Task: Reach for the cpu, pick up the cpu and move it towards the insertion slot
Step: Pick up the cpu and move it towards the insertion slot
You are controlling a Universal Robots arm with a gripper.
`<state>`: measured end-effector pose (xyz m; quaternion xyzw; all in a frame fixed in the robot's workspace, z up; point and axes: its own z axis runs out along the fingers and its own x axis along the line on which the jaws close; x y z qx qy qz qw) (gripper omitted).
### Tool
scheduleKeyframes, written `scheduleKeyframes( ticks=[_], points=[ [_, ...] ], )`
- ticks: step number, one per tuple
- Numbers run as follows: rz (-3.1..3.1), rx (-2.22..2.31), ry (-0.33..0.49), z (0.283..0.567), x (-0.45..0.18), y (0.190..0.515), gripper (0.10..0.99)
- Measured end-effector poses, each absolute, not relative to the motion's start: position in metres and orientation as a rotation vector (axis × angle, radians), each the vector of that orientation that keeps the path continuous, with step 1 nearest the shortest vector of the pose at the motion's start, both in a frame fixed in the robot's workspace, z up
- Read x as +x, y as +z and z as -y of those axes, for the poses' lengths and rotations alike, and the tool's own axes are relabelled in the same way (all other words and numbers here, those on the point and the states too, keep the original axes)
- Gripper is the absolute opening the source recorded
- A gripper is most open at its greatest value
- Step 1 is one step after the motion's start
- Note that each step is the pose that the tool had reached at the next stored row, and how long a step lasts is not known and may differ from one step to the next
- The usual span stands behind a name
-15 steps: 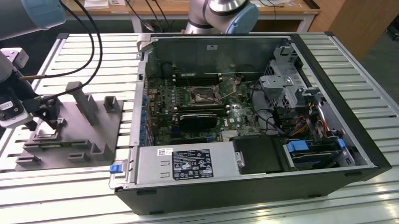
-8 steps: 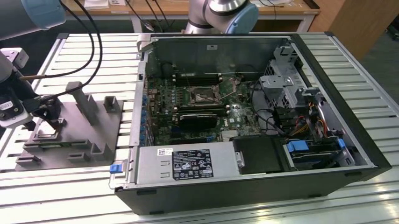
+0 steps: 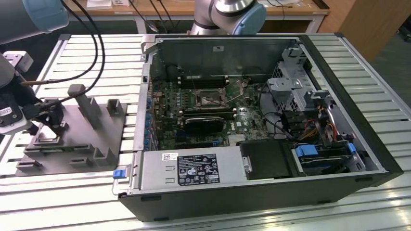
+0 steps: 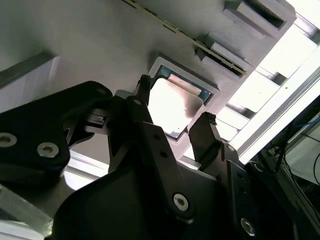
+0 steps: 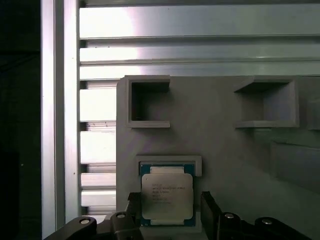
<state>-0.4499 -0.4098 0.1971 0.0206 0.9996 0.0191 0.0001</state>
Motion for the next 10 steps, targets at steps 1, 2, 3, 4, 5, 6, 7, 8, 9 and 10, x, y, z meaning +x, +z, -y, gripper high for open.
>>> scheduleKeyframes(
  ticks=[1,2,3,4,5,6,7,8,9,10],
  points=[
    [-3.14,0.065,0.06,0.4098,-0.4499,0.1964,0.588],
    [-3.14,0.065,0.06,0.4098,-0.4499,0.1954,0.588],
    [-3.14,0.065,0.06,0.4098,-0.4499,0.1943,0.588],
    [-3.14,0.065,0.06,0.4098,-0.4499,0.193,0.588],
    [-3.14,0.065,0.06,0.4098,-0.4499,0.1918,0.588],
    [-3.14,0.065,0.06,0.4098,-0.4499,0.1913,0.588],
    [-3.14,0.065,0.06,0.4098,-0.4499,0.1914,0.588],
    [-3.14,0.065,0.06,0.4098,-0.4499,0.1914,0.588],
    [-3.14,0.065,0.06,0.4098,-0.4499,0.1913,0.588],
    [-3.14,0.065,0.06,0.4098,-0.4499,0.1913,0.588]
  ],
)
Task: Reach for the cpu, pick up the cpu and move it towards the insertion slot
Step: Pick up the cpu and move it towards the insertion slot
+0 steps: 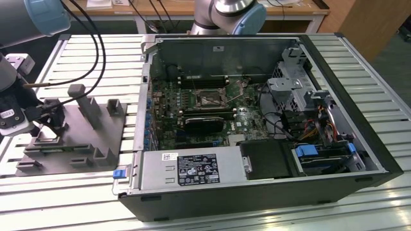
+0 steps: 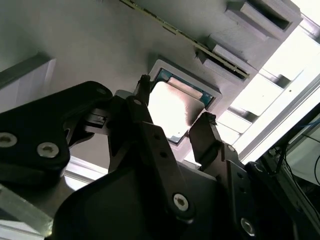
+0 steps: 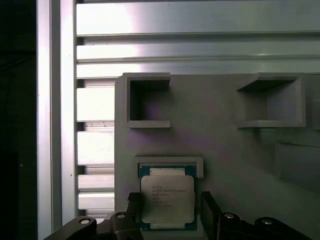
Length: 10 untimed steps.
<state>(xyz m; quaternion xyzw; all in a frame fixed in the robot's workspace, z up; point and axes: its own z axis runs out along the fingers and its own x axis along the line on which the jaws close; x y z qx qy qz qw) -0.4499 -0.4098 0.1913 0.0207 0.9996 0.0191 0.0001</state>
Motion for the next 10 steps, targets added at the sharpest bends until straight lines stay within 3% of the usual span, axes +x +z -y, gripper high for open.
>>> scheduleKeyframes(
  ticks=[4,5,10],
  points=[
    [-3.14,0.065,0.06,0.4098,-0.4499,0.1911,0.6],
    [-3.14,0.064,0.06,0.4098,-0.4498,0.1904,0.663],
    [-3.141,0.023,0.06,0.4098,-0.4499,0.1866,0.663]
  ],
)
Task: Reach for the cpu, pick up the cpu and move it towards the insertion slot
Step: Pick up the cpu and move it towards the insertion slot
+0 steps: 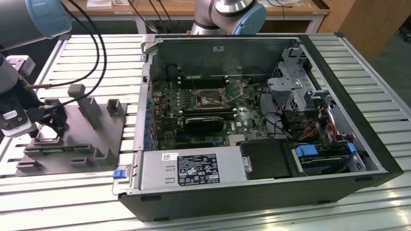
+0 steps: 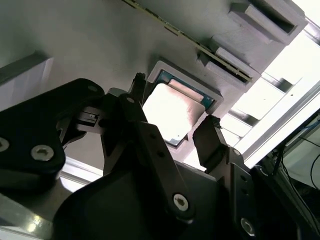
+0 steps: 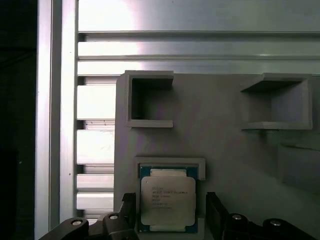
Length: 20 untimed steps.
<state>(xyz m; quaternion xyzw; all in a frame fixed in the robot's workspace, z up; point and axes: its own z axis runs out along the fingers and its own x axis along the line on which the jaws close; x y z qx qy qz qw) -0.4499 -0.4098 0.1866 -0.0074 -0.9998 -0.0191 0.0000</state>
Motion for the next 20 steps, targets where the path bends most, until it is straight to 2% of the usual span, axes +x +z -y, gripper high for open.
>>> scheduleKeyframes(
  ticks=[16,18,19,20],
  points=[
    [3.141,-0.008,-0.061,0.4084,-0.4499,0.1831,0.663],
    [3.141,-0.008,-0.061,0.4084,-0.4499,0.183,0.647],
    [3.14,-0.008,-0.061,0.4084,-0.4499,0.1831,0.584],
    [3.14,-0.008,-0.061,0.4084,-0.4499,0.1831,0.584]
  ],
)
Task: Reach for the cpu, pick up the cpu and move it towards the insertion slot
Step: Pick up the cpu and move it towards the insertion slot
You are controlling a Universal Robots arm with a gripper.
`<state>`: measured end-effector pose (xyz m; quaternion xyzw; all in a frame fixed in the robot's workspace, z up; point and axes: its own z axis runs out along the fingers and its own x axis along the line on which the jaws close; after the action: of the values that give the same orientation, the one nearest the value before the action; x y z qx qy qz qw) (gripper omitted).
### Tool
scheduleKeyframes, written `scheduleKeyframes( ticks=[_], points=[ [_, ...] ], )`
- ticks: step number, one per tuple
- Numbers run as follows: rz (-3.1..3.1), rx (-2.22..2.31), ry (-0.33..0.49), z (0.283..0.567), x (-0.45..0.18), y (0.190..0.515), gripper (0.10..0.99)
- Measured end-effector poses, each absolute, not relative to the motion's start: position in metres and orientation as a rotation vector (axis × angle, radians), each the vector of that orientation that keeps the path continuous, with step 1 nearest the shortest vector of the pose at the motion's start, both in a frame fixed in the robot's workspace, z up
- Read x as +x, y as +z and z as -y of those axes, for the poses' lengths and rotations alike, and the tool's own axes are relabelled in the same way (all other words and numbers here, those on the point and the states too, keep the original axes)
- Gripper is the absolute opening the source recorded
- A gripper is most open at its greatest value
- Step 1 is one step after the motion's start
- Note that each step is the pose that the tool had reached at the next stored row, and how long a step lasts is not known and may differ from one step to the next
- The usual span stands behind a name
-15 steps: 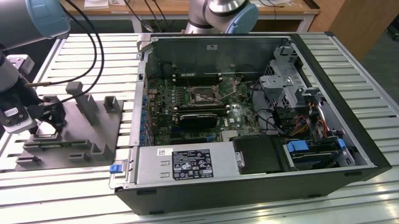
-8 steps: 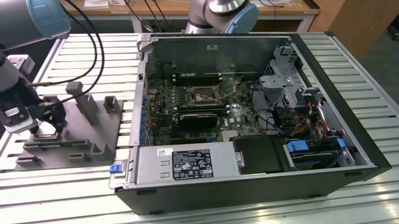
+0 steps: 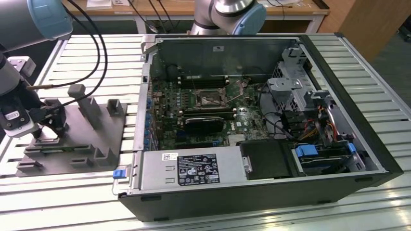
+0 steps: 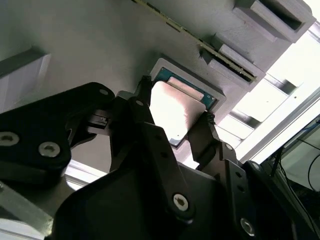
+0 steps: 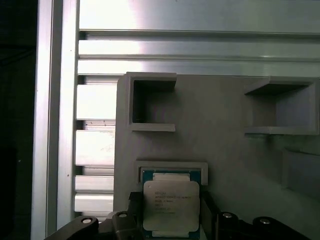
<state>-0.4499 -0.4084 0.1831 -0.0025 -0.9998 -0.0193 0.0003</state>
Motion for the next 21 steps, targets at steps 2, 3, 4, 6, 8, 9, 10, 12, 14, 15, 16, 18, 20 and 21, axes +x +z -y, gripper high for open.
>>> scheduleKeyframes(
  ticks=[2,3,4,6,8,9,10,12,14,15,16,18,20,21],
  points=[
    [3.141,-0.008,-0.061,0.408,-0.45,0.183,0.541],
    [3.141,-0.008,-0.061,0.408,-0.45,0.183,0.541],
    [3.141,-0.008,-0.061,0.408,-0.45,0.183,0.541],
    [3.141,-0.008,-0.061,0.408,-0.45,0.183,0.541],
    [3.141,-0.008,-0.061,0.408,-0.45,0.185,0.541],
    [3.141,-0.008,-0.061,0.408,-0.45,0.188,0.541],
    [3.141,-0.008,-0.061,0.408,-0.45,0.191,0.541],
    [3.141,-0.008,-0.061,0.408,-0.45,0.197,0.541],
    [3.141,-0.008,-0.061,0.408,-0.45,0.203,0.541],
    [3.141,-0.008,-0.061,0.408,-0.45,0.206,0.541],
    [3.141,-0.008,-0.061,0.408,-0.45,0.209,0.541],
    [3.141,-0.008,-0.061,0.408,-0.45,0.214,0.541],
    [3.141,-0.008,-0.061,0.408,-0.45,0.22,0.541],
    [3.141,-0.008,-0.061,0.408,-0.45,0.222,0.541]
  ],
)
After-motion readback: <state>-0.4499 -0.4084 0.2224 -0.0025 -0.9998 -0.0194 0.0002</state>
